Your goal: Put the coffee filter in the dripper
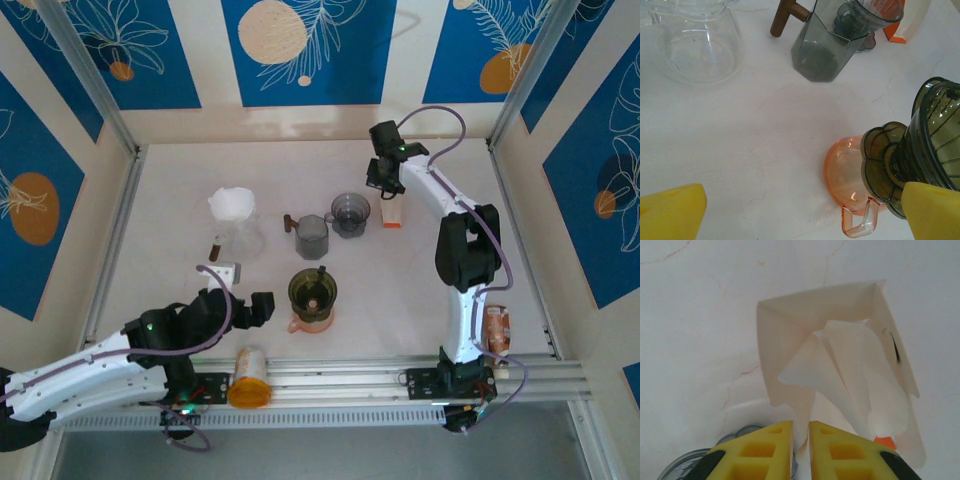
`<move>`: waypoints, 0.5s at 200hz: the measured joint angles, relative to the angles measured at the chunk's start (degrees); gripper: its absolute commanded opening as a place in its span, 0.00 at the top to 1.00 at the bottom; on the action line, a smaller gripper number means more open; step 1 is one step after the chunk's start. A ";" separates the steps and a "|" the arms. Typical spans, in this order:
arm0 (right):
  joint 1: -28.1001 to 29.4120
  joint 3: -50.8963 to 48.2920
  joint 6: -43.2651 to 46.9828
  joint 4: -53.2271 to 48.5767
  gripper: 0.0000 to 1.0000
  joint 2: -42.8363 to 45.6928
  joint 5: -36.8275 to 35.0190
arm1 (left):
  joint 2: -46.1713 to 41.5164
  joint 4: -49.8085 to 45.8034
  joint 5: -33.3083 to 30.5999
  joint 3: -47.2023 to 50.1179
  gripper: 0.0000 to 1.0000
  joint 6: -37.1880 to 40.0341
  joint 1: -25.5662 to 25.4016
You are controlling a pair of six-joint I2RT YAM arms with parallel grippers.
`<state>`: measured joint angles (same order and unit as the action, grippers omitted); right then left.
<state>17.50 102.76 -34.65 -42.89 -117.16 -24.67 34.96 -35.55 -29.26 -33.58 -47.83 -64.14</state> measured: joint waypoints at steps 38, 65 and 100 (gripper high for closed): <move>0.00 0.02 0.02 -0.42 0.97 -0.66 0.00 | 0.00 0.00 0.00 0.33 0.00 0.22 0.13; 0.17 0.02 0.59 -0.42 1.00 -0.66 -0.28 | 0.00 0.00 0.00 0.33 0.00 0.20 0.15; 0.74 -0.28 0.98 -0.35 1.00 0.61 -0.48 | -0.02 0.02 0.00 0.33 0.00 0.20 0.15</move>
<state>18.24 102.48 -33.67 -43.24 -116.55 -25.15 34.94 -35.53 -29.26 -33.26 -47.64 -63.99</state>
